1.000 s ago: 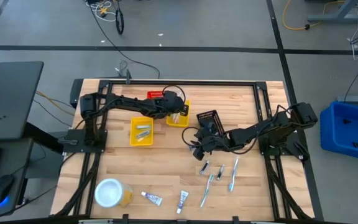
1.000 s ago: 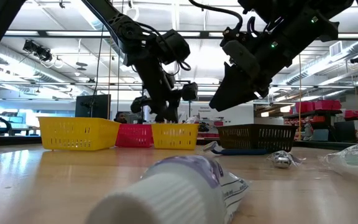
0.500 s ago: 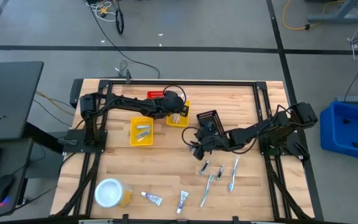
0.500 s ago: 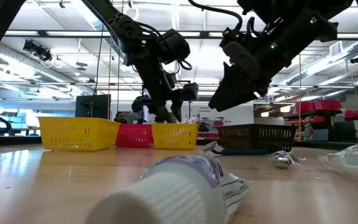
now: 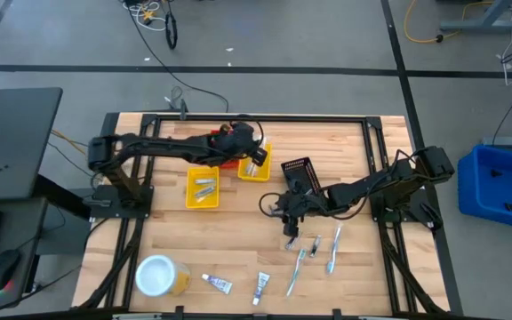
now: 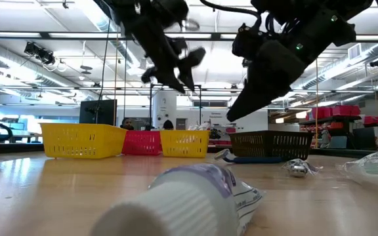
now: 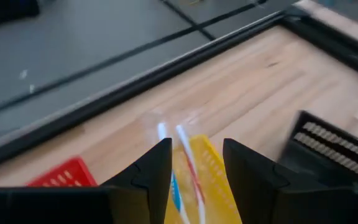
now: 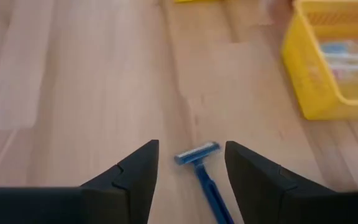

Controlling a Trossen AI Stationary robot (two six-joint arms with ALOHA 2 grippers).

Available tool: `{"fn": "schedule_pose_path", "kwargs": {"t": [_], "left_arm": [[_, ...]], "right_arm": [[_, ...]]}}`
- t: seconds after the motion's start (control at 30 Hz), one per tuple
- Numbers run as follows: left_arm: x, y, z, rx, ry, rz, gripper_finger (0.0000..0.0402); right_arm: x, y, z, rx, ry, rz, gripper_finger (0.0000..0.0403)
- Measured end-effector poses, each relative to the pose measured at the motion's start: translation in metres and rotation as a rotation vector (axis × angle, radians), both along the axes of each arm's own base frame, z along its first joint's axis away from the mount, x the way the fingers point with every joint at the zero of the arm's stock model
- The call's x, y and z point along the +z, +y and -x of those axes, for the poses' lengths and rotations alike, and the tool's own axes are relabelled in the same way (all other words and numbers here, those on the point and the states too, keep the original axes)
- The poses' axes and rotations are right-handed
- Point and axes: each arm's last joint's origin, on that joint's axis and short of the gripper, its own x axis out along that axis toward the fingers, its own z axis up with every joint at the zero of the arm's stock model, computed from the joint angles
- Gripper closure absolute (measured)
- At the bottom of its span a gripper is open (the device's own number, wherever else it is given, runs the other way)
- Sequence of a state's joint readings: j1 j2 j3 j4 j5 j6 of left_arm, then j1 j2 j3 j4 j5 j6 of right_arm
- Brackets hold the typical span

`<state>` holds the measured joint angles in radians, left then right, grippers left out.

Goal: Pick & Place Travel size toiletries
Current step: Put the blue razor into the black bin

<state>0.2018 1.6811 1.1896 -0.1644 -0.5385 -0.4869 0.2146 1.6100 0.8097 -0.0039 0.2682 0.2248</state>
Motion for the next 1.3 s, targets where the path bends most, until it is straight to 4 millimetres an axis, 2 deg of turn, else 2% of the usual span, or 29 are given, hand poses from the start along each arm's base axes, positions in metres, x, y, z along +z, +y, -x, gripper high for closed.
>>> {"fn": "schedule_pose_path", "kwargs": {"t": [0.17,0.33,0.47,0.57,0.77,0.87,1.0,1.03,1.17,1.3], "left_arm": [[0.031,-0.024,0.015,-0.107,0.035,-0.099,0.0248],[0.042,-0.046,0.032,-0.154,0.148,-0.153,0.0248],[0.041,-0.059,0.043,-0.093,0.268,-0.228,0.0248],[0.036,-0.067,0.049,-0.095,0.365,-0.260,0.0248],[0.022,-0.072,0.061,-0.199,0.561,-0.235,0.0248],[0.015,-0.074,0.070,-0.365,0.630,-0.209,0.0248],[0.013,-0.079,0.078,-0.592,0.584,-0.182,0.0248],[0.016,-0.080,0.078,-0.620,0.527,-0.187,0.0248],[0.017,-0.080,0.092,-0.632,0.393,-0.218,0.0248],[0.007,-0.080,0.103,-0.623,0.324,-0.235,0.0248]], "right_arm": [[-0.003,-0.003,0.002,0.137,0.062,0.022,0.0212],[0.008,-0.018,-0.002,0.142,0.172,-0.031,0.0203],[0.009,-0.032,-0.002,0.151,0.232,-0.062,0.0198],[0.002,-0.038,-0.002,0.178,0.281,-0.096,0.0197],[-0.012,-0.039,-0.005,0.234,0.331,-0.053,0.0203],[-0.013,-0.040,-0.004,0.236,0.353,-0.052,0.0205],[-0.013,-0.042,-0.003,0.229,0.362,-0.055,0.0205],[-0.013,-0.042,-0.003,0.229,0.367,-0.054,0.0204],[-0.004,-0.042,-0.007,0.222,0.391,-0.056,0.0201],[0.007,-0.042,-0.012,0.205,0.389,-0.062,0.0206]]}}
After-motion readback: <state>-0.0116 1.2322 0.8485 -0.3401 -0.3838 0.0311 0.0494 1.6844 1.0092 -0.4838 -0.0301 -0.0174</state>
